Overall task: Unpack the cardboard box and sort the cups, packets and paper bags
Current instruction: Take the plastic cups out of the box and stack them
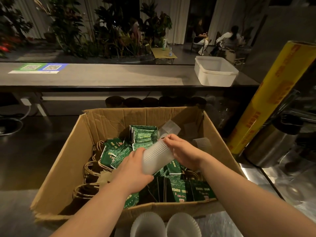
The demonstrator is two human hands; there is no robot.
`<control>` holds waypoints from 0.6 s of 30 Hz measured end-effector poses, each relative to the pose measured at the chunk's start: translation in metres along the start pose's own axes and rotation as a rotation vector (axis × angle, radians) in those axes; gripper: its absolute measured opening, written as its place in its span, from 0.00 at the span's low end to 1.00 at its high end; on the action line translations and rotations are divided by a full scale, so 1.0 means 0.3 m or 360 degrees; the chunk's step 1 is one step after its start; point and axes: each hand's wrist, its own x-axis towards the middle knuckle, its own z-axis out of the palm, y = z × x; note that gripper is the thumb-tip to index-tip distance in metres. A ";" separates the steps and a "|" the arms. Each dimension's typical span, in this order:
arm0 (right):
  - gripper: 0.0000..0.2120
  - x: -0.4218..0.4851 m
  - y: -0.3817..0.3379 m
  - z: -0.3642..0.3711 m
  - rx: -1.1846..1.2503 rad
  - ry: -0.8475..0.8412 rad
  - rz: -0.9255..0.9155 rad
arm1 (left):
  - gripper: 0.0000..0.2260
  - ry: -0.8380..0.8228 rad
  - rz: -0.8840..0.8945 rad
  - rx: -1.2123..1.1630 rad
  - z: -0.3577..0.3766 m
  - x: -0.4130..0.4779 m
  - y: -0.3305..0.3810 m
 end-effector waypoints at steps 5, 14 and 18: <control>0.08 0.071 -0.058 -0.045 -0.0974 0.0740 -0.0150 | 0.36 0.0049 -0.0031 0.0012 -0.001 0.005 -0.013; 0.30 0.231 0.052 -0.117 -0.1607 0.0738 0.0062 | 0.36 0.0034 -0.0042 0.0034 0.001 0.012 -0.017; 0.29 0.223 0.062 -0.124 -0.1380 0.1041 -0.0087 | 0.35 0.0045 -0.0054 0.0043 0.006 0.013 -0.016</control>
